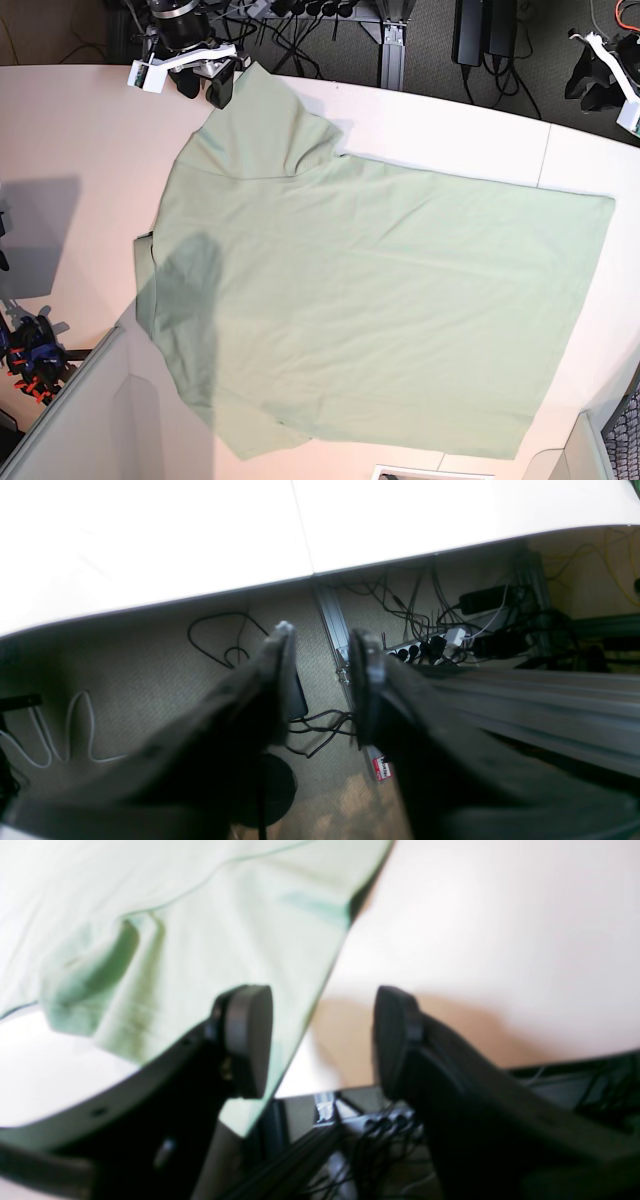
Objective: Fold the T-shirt properly
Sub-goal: 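Grasp the shoulder corner with the right gripper and the hem corner with the left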
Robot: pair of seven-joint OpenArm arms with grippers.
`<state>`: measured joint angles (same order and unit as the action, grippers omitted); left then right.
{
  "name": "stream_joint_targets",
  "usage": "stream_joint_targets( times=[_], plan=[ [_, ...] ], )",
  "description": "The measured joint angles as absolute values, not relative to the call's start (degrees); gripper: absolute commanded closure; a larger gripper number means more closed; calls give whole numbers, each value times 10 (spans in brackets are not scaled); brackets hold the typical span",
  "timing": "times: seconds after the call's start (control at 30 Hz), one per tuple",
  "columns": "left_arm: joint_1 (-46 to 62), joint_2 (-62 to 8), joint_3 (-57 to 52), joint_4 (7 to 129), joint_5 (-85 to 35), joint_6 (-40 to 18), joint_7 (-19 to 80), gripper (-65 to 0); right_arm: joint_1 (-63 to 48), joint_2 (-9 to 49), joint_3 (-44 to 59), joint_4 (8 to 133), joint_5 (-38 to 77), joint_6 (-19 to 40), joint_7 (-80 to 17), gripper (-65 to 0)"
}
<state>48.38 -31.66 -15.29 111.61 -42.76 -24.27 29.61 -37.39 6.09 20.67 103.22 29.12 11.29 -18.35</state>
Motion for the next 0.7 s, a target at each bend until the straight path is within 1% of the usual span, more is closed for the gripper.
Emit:
stream_joint_targets(
  times=[0.07,0.2,0.27,0.37,0.47,0.6,0.7],
  plan=[
    [482,-318,-153,1116,-427,-242,296,-288,-369,46,207,1020,296,114,-180,-325],
    [458,-322,-153,1112,-372,-194,296,-293,-363,27,208,1005,315,124,-181,-325],
    [430,-325,-153,1101,-365,-177,296,-293,-363,22,206,1005,315,129,-181,-325],
    [381,-334,-153,1070,-364,-171,292,-293,-363,19,205,1005,315,132,-181,-325],
    [324,-342,-152,1016,-363,-172,294,-293,-363,19,204,1005,315,133,-181,-325],
    [237,-351,-152,921,-364,-159,289,-293,-363,19,204,1005,308,135,-181,-325],
    [185,-350,-154,842,-403,-156,291,-293,-363,19,203,1005,307,135,-181,-325]
  ],
)
